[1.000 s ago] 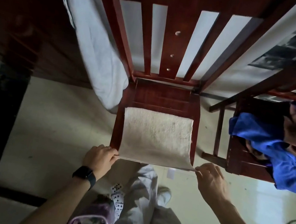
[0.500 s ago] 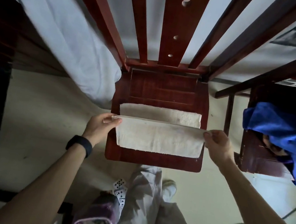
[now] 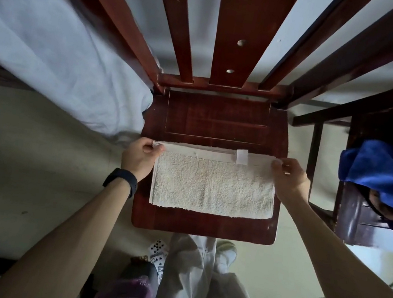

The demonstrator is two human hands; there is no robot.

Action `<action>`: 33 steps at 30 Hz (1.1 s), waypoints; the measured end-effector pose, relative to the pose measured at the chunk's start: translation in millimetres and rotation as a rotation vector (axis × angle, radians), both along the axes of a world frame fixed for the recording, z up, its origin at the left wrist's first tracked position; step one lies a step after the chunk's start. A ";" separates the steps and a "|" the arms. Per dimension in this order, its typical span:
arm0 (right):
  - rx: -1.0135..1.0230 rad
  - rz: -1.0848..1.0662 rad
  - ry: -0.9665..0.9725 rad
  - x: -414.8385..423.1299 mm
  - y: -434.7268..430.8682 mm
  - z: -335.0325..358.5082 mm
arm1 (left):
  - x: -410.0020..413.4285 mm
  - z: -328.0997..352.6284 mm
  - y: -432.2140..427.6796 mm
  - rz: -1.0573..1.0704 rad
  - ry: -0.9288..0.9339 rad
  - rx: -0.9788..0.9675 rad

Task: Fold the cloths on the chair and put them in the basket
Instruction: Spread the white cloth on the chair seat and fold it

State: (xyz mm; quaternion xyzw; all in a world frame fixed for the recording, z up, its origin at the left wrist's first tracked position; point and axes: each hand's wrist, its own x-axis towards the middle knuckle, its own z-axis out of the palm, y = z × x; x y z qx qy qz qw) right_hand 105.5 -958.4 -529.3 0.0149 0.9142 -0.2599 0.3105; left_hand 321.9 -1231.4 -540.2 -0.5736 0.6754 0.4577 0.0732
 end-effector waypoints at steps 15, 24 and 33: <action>-0.023 0.098 0.091 -2.2 -17.1 -7.4 | -10.8 -15.6 -0.2 -0.132 -0.207 -0.124; 0.072 0.172 0.285 10.8 -13.1 -10.3 | -7.0 1.2 22.7 -0.584 -0.307 -0.617; 0.034 0.899 0.402 73.3 -15.0 -24.3 | -31.3 -17.7 90.1 -0.976 -0.098 -0.538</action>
